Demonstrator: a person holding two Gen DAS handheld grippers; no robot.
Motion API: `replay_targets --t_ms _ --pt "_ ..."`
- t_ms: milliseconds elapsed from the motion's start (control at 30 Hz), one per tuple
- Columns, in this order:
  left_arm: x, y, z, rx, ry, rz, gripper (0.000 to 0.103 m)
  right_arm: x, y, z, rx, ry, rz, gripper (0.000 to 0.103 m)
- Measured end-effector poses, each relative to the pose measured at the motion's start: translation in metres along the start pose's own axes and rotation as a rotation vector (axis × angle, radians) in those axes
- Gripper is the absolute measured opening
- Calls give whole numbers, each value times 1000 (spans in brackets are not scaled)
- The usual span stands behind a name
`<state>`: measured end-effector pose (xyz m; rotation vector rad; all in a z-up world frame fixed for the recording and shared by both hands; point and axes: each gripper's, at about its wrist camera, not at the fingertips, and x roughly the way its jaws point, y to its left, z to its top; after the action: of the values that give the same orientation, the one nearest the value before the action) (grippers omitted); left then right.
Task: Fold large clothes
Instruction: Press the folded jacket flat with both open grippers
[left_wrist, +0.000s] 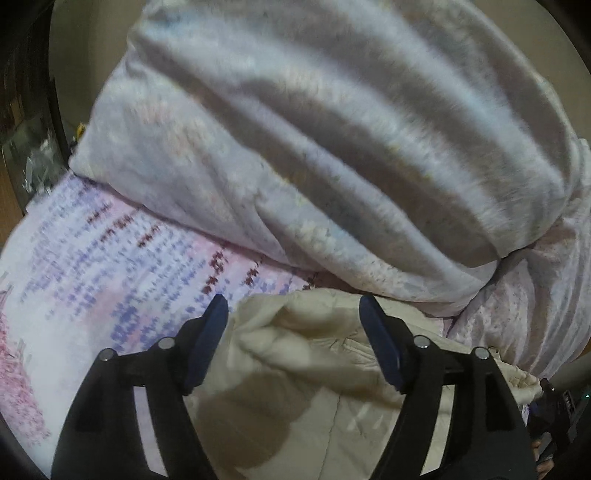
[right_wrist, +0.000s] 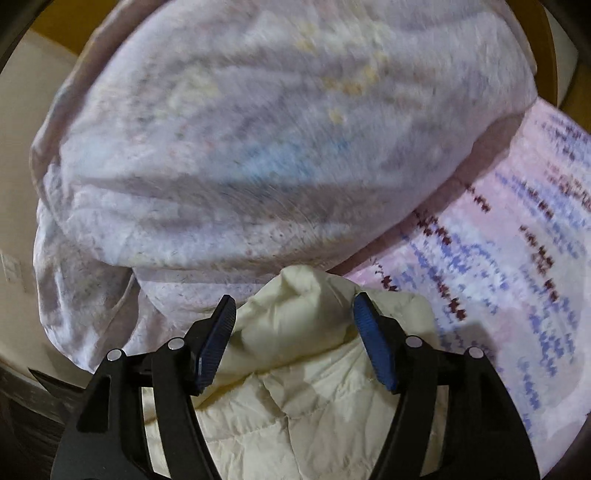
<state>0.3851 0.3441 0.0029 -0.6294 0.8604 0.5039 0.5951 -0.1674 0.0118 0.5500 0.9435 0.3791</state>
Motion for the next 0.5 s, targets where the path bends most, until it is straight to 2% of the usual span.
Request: replay_targets --t_ms 200,500 --pt "-31 13 -18 15 -26 12 78 -25 3 -23 -83 -7 -52 68" --pt "-24 6 -60 93 24 53 78 -16 8 -54 -206 19 -154 68"
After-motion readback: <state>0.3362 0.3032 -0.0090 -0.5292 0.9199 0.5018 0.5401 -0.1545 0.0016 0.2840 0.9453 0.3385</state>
